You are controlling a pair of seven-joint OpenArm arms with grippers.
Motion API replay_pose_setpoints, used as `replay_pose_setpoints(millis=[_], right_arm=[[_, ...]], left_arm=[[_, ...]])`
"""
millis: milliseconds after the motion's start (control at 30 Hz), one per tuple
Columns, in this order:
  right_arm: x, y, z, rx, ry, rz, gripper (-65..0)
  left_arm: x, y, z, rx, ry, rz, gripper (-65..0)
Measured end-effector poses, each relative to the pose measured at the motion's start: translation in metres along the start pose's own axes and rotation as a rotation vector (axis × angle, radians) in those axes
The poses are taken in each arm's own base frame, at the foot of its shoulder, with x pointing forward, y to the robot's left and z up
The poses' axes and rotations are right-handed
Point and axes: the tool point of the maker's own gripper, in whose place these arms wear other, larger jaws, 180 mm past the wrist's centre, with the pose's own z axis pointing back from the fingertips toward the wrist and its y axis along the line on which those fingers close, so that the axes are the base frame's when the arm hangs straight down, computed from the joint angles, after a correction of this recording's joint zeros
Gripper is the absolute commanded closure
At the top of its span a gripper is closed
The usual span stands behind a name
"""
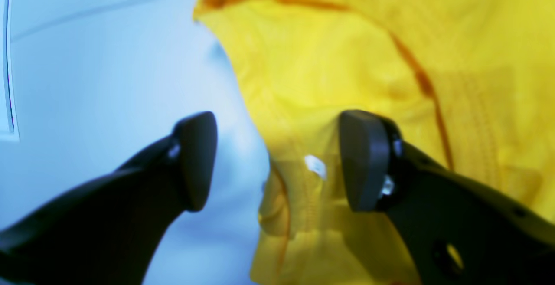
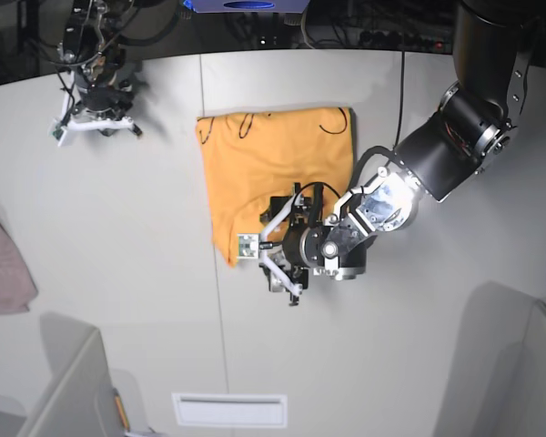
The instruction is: Fold the T-shirt properly
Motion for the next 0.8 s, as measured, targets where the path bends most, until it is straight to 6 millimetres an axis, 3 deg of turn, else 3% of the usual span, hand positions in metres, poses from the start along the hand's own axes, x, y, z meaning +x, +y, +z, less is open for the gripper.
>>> replay_pose_setpoints(millis=[67, 233, 300, 433, 500, 600, 700, 800], right_arm=[[0.000, 0.000, 0.000, 0.000, 0.000, 0.000, 0.0], [-0.001, 0.000, 0.000, -0.001, 0.004, -0.001, 0.0], [-0.001, 0.000, 0.000, -0.001, 0.003, 0.000, 0.0], [0.003, 0.002, -0.001, 0.002, -0.006, 0.003, 0.0], [0.004, 0.004, -0.001, 0.009, -0.007, 0.002, 0.0], [0.005, 0.002, 0.003, 0.009, -0.013, 0.013, 0.0], [0.019, 0.017, 0.014, 0.099, -0.103, 0.108, 0.0], [0.029, 0.043, 0.032, 0.253, -0.198, 0.205, 0.0]], left_arm=[[0.008, 0.012, 0.006, 0.023, -0.011, -0.023, -45.7], [0.043, 0.063, 0.051, 0.185, -0.125, -0.021, -46.1], [0.041, 0.067, 0.060, 0.214, -0.097, -0.029, -45.7], [0.020, 0.054, 0.070, 0.214, -0.034, -0.053, -45.4], [0.014, 0.052, 0.086, 0.246, -0.053, -0.043, -43.6], [-0.006, 0.054, 0.120, 0.345, -0.092, 0.054, -26.5], [-0.052, 0.033, 0.141, 0.406, -0.052, 0.205, 0.0], [-0.093, 0.005, 0.164, 0.468, -0.020, 0.360, 0.0]])
